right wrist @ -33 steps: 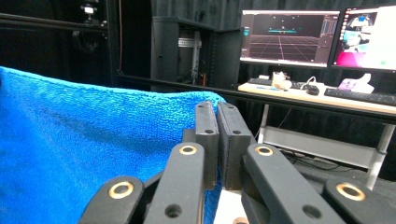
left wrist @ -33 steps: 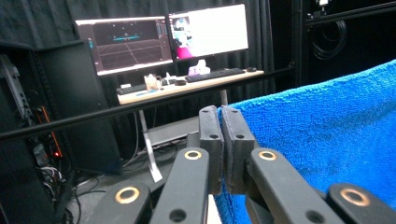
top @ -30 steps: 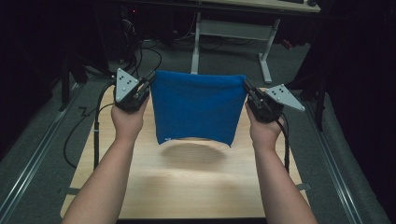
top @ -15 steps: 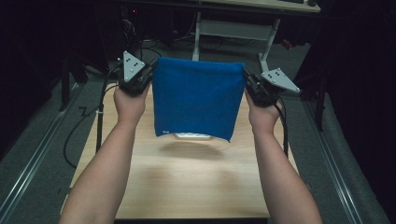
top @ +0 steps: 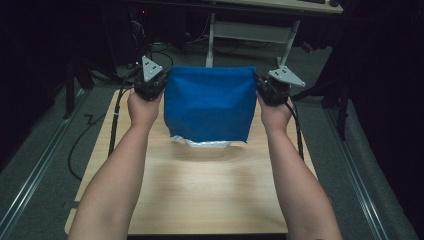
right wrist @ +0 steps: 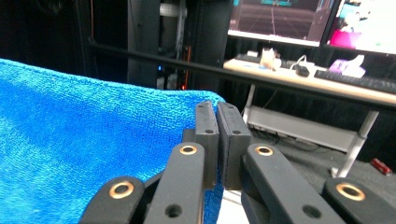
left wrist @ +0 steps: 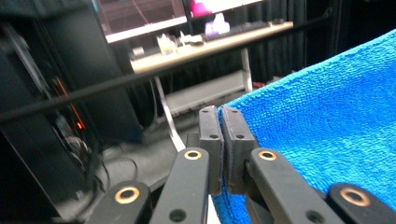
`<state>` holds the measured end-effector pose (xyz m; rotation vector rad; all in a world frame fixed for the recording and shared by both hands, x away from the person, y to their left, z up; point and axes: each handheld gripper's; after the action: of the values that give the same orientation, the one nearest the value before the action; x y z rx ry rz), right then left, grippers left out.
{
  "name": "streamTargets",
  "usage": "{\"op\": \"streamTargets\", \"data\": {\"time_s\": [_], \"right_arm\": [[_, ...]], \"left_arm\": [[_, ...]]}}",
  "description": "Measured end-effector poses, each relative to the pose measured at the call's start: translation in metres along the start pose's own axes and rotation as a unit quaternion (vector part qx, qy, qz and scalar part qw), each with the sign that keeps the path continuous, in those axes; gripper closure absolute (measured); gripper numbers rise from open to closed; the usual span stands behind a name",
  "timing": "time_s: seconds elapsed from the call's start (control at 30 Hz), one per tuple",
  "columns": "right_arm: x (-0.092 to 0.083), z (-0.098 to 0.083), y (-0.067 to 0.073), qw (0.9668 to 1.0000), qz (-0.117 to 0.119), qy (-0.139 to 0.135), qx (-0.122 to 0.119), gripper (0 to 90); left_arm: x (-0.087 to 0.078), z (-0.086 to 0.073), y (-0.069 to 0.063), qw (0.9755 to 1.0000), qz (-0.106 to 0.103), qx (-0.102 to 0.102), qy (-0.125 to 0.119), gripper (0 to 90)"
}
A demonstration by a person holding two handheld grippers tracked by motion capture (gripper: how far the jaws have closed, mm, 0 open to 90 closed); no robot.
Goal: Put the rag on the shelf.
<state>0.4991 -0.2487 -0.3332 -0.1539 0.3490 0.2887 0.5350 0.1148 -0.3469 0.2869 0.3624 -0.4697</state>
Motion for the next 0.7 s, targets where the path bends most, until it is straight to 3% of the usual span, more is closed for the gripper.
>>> {"op": "streamTargets", "data": {"time_s": [0.1,0.2,0.3,0.43,0.7], "right_arm": [[0.009,-0.012,-0.001,0.9997,0.015,0.016,0.004,88.3],[0.019,-0.027,0.001,0.9989,0.014,0.044,-0.011,88.3],[0.025,-0.040,0.001,0.9980,0.017,0.060,-0.010,88.3],[0.030,-0.056,0.002,0.9968,0.025,0.076,-0.004,88.3],[0.036,-0.084,0.005,0.9943,0.033,0.102,-0.002,88.2]], "left_arm": [[0.009,-0.018,0.002,0.9995,-0.020,-0.016,0.017,88.2],[0.017,-0.034,-0.001,0.9988,-0.026,-0.010,0.040,88.2],[0.024,-0.048,-0.003,0.9975,-0.040,-0.012,0.056,88.1],[0.031,-0.064,-0.004,0.9944,-0.060,-0.023,0.084,88.1],[0.038,-0.092,-0.012,0.9890,-0.089,-0.034,0.114,87.8]]}}
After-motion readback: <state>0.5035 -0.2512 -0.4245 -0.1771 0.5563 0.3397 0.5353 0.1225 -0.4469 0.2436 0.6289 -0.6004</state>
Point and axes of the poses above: each handheld gripper's, and its own axes: x roughly forward along the jaws, z roughly out of its top, y roughly to its left, and after that the axes turned 12 degrees about y, right-handed
